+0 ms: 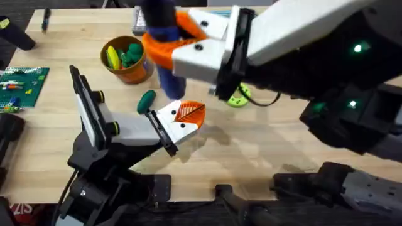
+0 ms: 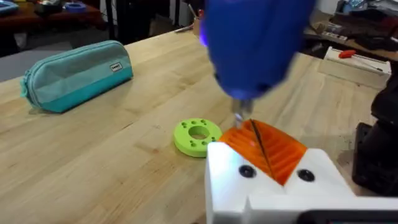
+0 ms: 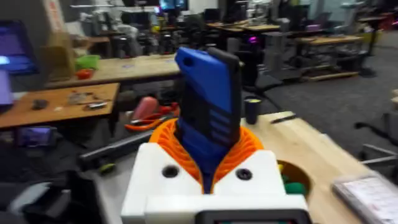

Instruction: Pick up the gripper from the table and insert it into the empty holder that is missing its gripper. Then pick up a screw, insert it into the mounting hole, and use the screwdriver to tighten it. Finally, clean up the table by picking up the vegetable and placing it into the bucket.

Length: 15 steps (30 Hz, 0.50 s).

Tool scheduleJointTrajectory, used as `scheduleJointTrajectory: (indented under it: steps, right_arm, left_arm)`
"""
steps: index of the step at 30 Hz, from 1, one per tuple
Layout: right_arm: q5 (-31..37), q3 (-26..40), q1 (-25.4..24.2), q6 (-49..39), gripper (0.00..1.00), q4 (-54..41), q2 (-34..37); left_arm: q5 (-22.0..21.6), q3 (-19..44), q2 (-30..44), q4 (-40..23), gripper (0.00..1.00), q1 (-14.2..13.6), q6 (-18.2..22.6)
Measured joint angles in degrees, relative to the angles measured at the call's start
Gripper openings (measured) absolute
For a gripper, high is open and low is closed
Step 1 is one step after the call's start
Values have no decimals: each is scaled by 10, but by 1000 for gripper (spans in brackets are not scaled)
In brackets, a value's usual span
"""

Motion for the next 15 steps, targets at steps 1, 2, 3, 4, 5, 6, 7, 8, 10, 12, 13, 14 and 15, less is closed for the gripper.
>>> scheduleJointTrajectory:
  steps: [1, 2, 3, 4, 5, 6, 7, 8, 10, 12, 13, 14, 15]
  right_arm:
    - [0, 0, -11, -5, 49, 0, 0]
    - [0, 0, -22, -9, 49, 0, 0]
    - [0, 0, -33, -12, 49, -1, 0]
    - [0, 0, -49, -16, 49, -2, 0]
    - [0, 0, -63, -17, 49, -4, 0]
    - [1, 0, -77, -19, 49, -8, 0]
    - [2, 0, -91, -20, 49, -12, 0]
    - [2, 0, -107, -22, 49, -19, 0]
    - [2, 0, -137, -22, 49, -36, 0]
    - [5, 0, -199, -26, 49, -87, 0]
    - [6, 0, -206, -26, 49, -96, 0]
    - [6, 0, -211, -27, 49, -103, 0]
    - [6, 0, -217, -27, 49, -110, 0]
  left_arm:
    - [0, 0, 0, 0, 10, 0, 0]
    - [0, 0, 0, 0, 9, 0, 0]
    - [0, 0, 0, 0, 9, 0, 0]
    - [0, 0, 0, 0, 9, 0, 0]
    - [0, 0, 0, 0, 9, 0, 0]
    - [0, 0, 0, 0, 9, 0, 0]
    - [0, 0, 0, 0, 9, 0, 0]
    - [0, 0, 0, 0, 11, 0, 0]
    - [0, 0, 0, 0, 10, 0, 0]
    - [0, 0, 0, 0, 9, 0, 0]
    - [0, 0, 0, 0, 9, 0, 0]
    - [0, 0, 0, 0, 11, 0, 0]
    - [0, 0, 0, 0, 10, 0, 0]
